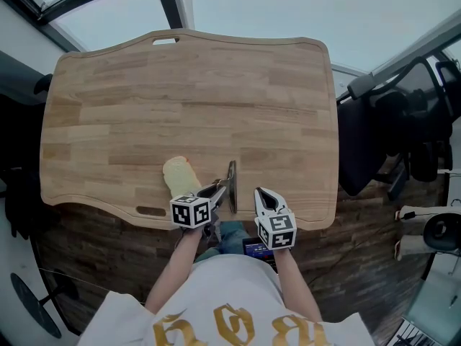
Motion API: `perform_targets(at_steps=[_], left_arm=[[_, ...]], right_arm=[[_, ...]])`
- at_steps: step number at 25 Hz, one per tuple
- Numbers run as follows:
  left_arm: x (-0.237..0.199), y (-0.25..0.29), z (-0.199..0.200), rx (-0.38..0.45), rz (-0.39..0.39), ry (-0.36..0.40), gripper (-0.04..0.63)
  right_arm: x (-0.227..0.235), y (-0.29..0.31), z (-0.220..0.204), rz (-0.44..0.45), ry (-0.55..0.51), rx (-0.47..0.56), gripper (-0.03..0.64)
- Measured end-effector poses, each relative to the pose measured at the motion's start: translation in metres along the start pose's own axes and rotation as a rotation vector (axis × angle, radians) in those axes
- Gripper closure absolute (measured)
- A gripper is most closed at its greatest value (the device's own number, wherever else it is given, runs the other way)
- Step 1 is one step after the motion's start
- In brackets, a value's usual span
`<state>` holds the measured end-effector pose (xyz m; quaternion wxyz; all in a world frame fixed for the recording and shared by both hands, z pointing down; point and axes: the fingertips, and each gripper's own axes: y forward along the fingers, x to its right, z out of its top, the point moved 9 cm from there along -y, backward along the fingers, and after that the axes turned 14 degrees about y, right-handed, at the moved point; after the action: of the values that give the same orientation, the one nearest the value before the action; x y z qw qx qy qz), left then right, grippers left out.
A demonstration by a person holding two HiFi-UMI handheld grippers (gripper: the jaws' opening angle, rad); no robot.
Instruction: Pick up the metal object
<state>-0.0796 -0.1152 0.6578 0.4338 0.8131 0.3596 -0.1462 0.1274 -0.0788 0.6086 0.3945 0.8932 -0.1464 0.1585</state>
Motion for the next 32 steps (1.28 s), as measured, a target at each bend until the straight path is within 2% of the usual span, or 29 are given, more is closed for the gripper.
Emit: perform_targets(at_steps=[2, 4, 6, 16, 25, 29, 32], left_arm=[[-0.001, 0.001, -0.001, 0.018, -0.023, -0.062, 0.535], [-0.003, 0.001, -0.003, 0.042, -0.047, -0.139, 0.548], [-0.005, 0.002, -0.004, 0.054, -0.064, -0.186, 0.566], [-0.006, 0.004, -0.002, 0.067, -0.08, -0.205, 0.572], [-0.007, -0.007, 0.005, 0.136, -0.097, -0.246, 0.575], [-0.006, -0.013, 0.01, 0.173, -0.092, -0.253, 0.575], [-0.004, -0.019, 0.014, 0.2, -0.1, -0.249, 0.575]], right_arm=[[0.001, 0.0, 0.002, -0.001, 0.001, 0.001, 0.605], [0.001, 0.0, 0.002, -0.002, 0.002, -0.003, 0.606], [0.002, 0.001, 0.001, -0.002, 0.003, -0.008, 0.606], [0.002, 0.002, 0.006, 0.021, 0.054, 0.011, 0.606], [0.002, -0.01, 0.009, 0.019, 0.046, 0.028, 0.606], [-0.001, -0.016, 0.014, 0.011, 0.097, 0.068, 0.606], [-0.002, -0.019, 0.017, 0.004, 0.096, 0.089, 0.606]])
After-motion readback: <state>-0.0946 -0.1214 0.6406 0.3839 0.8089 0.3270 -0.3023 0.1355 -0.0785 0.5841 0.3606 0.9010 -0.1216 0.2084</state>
